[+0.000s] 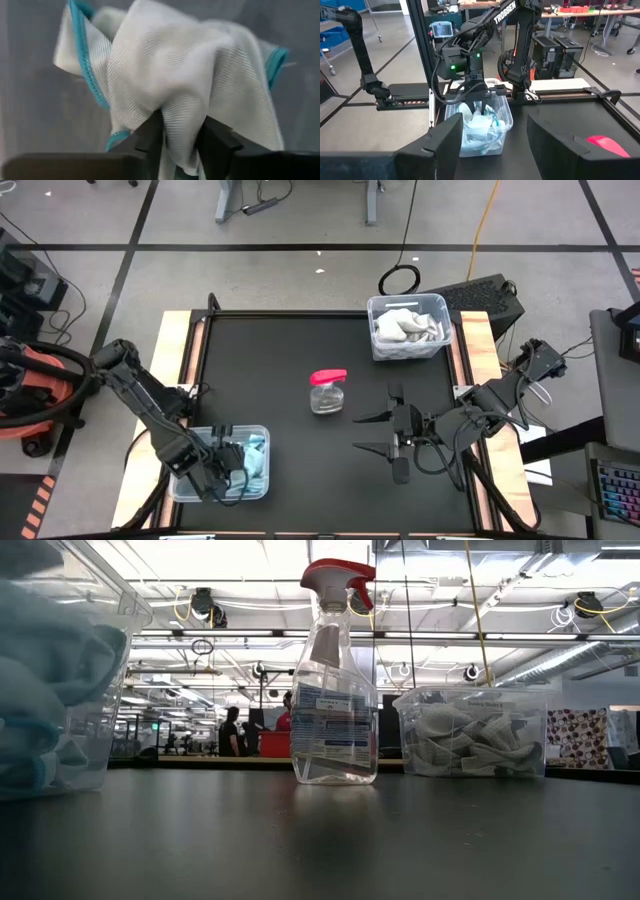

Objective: Sort microfiber towel by color & place in baskets
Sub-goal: Put the blue towel on the bottom transparent bin

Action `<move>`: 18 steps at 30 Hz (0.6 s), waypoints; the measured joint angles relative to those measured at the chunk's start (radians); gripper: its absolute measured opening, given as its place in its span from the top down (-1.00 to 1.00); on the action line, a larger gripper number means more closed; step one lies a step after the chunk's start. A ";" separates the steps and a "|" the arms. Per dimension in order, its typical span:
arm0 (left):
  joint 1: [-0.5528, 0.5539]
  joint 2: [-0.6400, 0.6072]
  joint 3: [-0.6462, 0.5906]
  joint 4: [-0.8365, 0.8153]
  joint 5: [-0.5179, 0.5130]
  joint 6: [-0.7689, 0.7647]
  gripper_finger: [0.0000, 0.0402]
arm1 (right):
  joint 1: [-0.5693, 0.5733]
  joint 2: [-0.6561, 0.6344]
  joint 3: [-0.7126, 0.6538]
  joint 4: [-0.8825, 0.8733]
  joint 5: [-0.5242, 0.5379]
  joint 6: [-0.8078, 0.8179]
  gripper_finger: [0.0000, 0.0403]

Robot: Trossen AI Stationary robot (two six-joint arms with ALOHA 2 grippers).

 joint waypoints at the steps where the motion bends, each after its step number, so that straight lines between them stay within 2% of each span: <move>1: 0.003 0.000 -0.021 0.021 0.016 0.000 0.49 | 0.000 0.000 0.000 -0.008 0.000 0.007 -0.04; 5: 0.015 0.000 -0.091 0.078 0.079 -0.003 0.73 | 0.000 0.000 0.000 -0.037 -0.001 0.030 -0.04; 10: 0.021 -0.004 -0.121 0.090 0.082 -0.010 0.89 | 0.000 0.000 0.000 -0.051 0.000 0.034 -0.04; 13: 0.021 -0.002 -0.109 0.088 0.082 -0.015 0.85 | 0.000 0.000 0.000 -0.058 0.000 0.034 -0.04; 18: 0.020 0.000 -0.085 0.089 0.083 -0.031 0.57 | 0.000 0.000 0.000 -0.064 0.000 0.026 -0.04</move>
